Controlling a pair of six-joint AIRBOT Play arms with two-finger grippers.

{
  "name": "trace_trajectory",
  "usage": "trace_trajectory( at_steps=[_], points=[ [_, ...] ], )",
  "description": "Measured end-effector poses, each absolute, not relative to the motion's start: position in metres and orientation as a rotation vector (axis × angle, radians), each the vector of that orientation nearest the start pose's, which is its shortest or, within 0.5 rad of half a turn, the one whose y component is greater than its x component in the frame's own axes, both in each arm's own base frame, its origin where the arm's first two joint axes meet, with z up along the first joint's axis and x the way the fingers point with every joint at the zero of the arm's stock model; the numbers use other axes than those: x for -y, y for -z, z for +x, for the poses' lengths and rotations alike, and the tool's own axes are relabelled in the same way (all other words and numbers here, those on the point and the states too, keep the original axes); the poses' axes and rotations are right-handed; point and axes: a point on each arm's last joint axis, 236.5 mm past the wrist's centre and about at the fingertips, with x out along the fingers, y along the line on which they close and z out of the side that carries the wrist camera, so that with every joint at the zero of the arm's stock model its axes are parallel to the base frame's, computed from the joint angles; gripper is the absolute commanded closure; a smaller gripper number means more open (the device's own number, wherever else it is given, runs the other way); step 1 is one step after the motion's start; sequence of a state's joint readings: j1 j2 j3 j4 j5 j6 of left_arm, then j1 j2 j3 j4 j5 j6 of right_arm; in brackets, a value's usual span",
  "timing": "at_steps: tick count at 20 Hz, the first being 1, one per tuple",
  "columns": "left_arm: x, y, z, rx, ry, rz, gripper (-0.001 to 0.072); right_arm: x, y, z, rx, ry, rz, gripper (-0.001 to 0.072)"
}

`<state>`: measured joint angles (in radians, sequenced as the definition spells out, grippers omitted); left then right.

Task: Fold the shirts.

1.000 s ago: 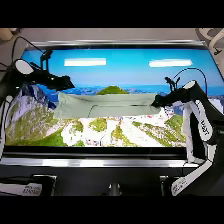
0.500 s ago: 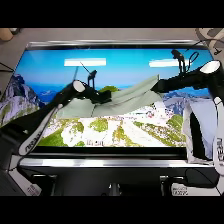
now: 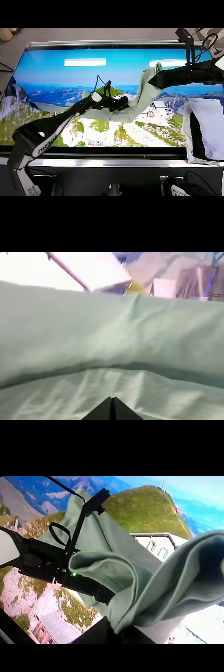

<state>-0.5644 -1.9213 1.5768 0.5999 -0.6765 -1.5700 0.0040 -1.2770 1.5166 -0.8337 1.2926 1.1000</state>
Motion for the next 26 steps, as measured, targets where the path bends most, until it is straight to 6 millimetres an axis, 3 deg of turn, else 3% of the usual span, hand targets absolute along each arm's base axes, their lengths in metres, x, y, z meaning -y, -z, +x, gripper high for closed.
trace_trajectory(
  at_steps=[3,5,7,8,10,12,13,15,17,19,22,23,24,26],
  points=[
    [0.337,-0.011,0.487,-1.067,0.543,-0.570,0.0676,-0.195,-0.185,0.427,-0.797,-0.805,0.198,0.0692],
    [0.263,-0.060,0.511,-0.960,0.450,-0.500,0.0676,-0.243,-0.173,0.434,-0.784,-0.882,0.242,0.0691],
    [0.190,-0.115,0.521,-0.845,0.351,-0.458,0.0676,-0.300,-0.150,0.437,-0.789,-0.955,0.295,0.0686],
    [0.163,-0.141,0.518,-0.800,0.318,-0.450,0.0676,-0.329,-0.135,0.436,-0.802,-0.985,0.327,0.0578],
    [0.116,-0.192,0.505,-0.702,0.257,-0.421,0.0675,-0.381,-0.098,0.429,-0.850,-1.021,0.387,0.0008],
    [0.086,-0.225,0.488,-0.643,0.207,-0.374,0.0675,-0.413,-0.064,0.418,-0.912,-1.047,0.427,0.0011],
    [0.076,-0.234,0.479,-0.631,0.189,-0.350,0.0675,-0.419,-0.055,0.417,-0.924,-1.048,0.442,0.0012],
    [0.059,-0.240,0.466,-0.636,0.148,-0.304,0.0675,-0.413,-0.046,0.421,-0.942,-1.046,0.445,0.0014],
    [0.052,-0.237,0.457,-0.662,0.133,-0.272,0.0675,-0.382,-0.050,0.434,-0.936,-1.027,0.414,0.0014],
    [0.047,-0.231,0.452,-0.682,0.120,-0.252,0.0675,-0.329,-0.045,0.444,-0.976,-0.973,0.305,0.0030],
    [0.044,-0.219,0.447,-0.717,0.109,-0.233,0.0675,-0.221,0.001,0.440,-1.192,-0.791,0.112,0.0046],
    [0.044,-0.214,0.445,-0.730,0.110,-0.232,0.0675,-0.194,0.015,0.435,-1.260,-0.734,0.098,0.0046],
    [0.045,-0.209,0.444,-0.741,0.110,-0.225,0.0675,-0.176,0.028,0.430,-1.311,-0.699,0.117,0.0045],
    [0.049,-0.203,0.442,-0.757,0.116,-0.216,0.0675,-0.166,0.051,0.417,-1.390,-0.677,0.183,0.0046]
  ],
)
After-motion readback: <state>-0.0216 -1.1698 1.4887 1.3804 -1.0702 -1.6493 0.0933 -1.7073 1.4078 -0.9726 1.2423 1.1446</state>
